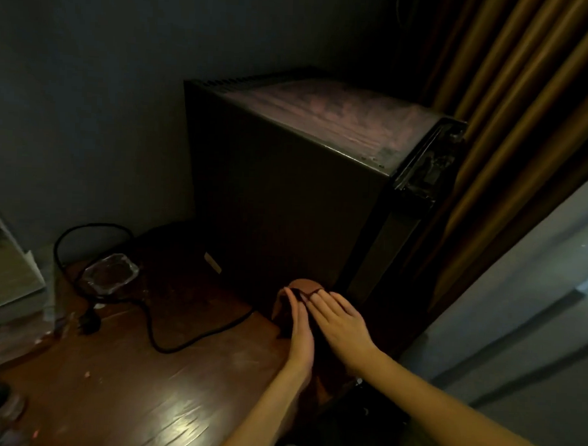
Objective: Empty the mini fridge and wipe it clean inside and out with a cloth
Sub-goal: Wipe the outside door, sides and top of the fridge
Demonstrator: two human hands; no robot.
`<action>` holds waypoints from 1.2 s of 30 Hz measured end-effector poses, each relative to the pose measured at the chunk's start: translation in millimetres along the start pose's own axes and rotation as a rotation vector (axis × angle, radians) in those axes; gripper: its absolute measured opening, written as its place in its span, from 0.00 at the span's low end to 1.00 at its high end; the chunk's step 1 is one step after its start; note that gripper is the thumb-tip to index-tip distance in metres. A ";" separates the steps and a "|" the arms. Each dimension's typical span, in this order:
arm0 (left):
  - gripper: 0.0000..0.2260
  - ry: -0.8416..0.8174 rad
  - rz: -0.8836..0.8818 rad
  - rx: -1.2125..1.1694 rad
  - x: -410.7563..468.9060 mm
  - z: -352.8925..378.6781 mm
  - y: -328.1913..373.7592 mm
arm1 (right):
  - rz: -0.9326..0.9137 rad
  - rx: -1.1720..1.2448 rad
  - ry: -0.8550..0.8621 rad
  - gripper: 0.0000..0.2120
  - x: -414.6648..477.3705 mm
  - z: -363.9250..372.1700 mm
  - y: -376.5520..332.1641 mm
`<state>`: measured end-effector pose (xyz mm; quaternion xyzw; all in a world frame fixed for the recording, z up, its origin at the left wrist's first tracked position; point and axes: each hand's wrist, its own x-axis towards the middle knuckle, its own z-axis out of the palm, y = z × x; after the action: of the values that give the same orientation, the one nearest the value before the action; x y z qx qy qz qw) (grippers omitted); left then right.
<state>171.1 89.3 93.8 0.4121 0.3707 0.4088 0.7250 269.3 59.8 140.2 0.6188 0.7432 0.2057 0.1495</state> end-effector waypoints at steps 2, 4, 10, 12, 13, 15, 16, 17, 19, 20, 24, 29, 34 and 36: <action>0.53 -0.013 0.024 0.081 2.1 17.1 19.7 | 0.105 0.077 0.152 0.35 -17.0 1.9 4.8; 0.35 -0.036 0.146 0.188 -0.1 24.8 27.3 | 0.213 0.090 0.352 0.32 -26.9 -8.6 9.5; 0.29 -0.088 0.681 0.616 20.3 32.3 54.9 | 0.633 0.177 0.870 0.28 -17.2 -51.4 40.9; 0.30 -0.188 0.871 0.744 23.9 37.9 83.8 | 0.743 0.185 1.047 0.29 -5.4 -65.1 50.4; 0.30 -0.242 0.969 0.796 26.6 41.0 98.0 | 0.779 0.211 1.128 0.29 1.3 -72.5 53.7; 0.31 -0.271 1.208 0.900 39.0 48.1 125.9 | 0.826 0.264 1.227 0.27 17.4 -86.4 58.0; 0.31 -0.253 1.320 0.938 46.3 52.0 138.8 | 0.848 0.269 1.238 0.26 25.5 -91.9 59.2; 0.31 -0.218 1.404 0.965 51.9 55.6 150.7 | 0.874 0.263 1.224 0.24 32.9 -96.5 59.6; 0.28 -0.147 1.525 1.006 60.1 58.5 170.1 | 0.932 0.242 1.173 0.20 46.1 -103.8 57.6; 0.27 -0.132 1.570 1.029 63.6 57.1 177.4 | 0.962 0.230 1.146 0.19 52.0 -106.3 55.4; 0.27 -0.088 1.570 1.018 88.5 33.3 196.9 | 1.035 0.162 1.047 0.20 68.5 -112.3 49.8; 0.32 0.167 1.281 0.777 140.6 -13.6 231.2 | 1.087 0.101 1.032 0.22 76.4 -108.8 51.4; 0.28 0.336 1.122 0.623 199.9 -60.3 263.6 | 1.105 0.040 1.052 0.21 79.7 -104.1 52.8; 0.25 0.473 0.804 0.341 234.1 -85.4 262.4 | 1.101 0.030 1.059 0.22 80.0 -103.0 51.4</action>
<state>112.6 410.3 250.2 0.5312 0.3983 0.6720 0.3281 249.1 133.6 257.7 0.7207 0.3025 0.5098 -0.3595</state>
